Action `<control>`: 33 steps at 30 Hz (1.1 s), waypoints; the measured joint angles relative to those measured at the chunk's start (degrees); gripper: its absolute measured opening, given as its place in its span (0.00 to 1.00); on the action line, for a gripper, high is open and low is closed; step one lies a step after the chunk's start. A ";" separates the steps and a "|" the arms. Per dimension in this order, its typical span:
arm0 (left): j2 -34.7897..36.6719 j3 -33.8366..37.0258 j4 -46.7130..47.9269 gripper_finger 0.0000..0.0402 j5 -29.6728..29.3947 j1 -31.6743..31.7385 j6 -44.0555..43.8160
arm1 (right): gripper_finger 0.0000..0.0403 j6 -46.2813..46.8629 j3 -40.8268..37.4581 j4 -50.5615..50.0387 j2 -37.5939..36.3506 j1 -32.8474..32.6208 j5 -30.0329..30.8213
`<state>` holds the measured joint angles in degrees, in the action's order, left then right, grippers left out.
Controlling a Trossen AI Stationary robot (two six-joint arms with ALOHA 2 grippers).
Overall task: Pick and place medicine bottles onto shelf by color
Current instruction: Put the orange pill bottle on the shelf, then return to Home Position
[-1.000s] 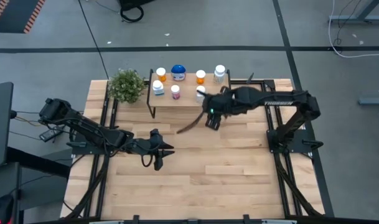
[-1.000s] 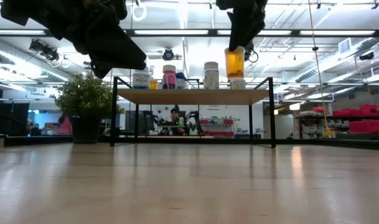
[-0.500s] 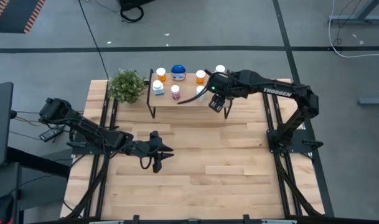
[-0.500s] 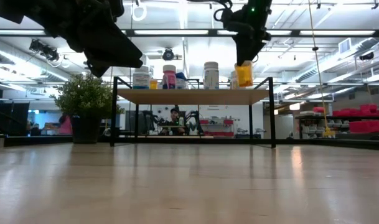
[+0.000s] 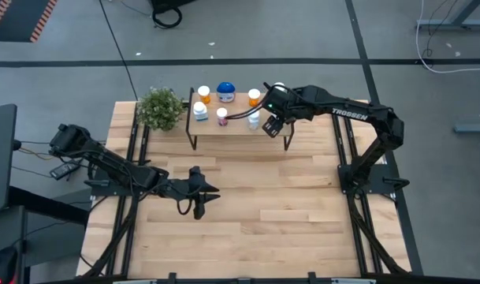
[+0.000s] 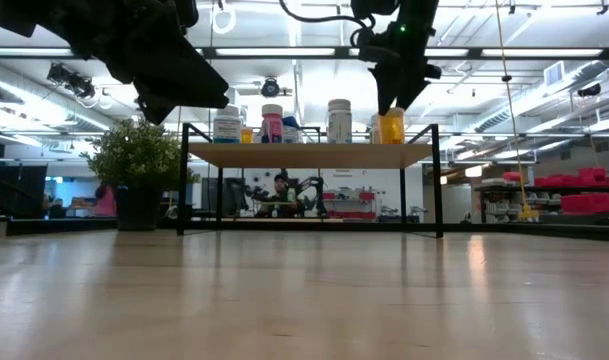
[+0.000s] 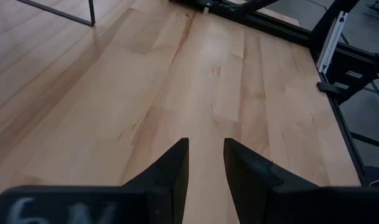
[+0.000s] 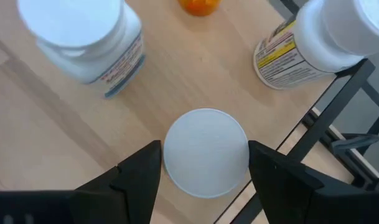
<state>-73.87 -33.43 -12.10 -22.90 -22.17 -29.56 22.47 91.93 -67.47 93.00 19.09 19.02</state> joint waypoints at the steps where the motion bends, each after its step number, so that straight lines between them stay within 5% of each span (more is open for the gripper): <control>1: 0.00 0.00 0.00 0.27 -0.01 0.00 0.02 | 0.59 0.47 -0.29 0.34 -0.06 0.02 0.02; 15: 0.00 0.00 -0.02 0.27 -0.02 -0.59 0.19 | 0.60 3.02 -0.49 0.89 -0.08 -0.09 0.22; 33: 0.00 0.02 -0.02 0.27 -0.02 -0.59 0.19 | 0.77 0.91 -0.53 0.79 -0.95 -0.22 0.17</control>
<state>-73.87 -33.41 -12.12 -22.92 -22.76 -29.36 23.38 91.40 -66.69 92.05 18.87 19.18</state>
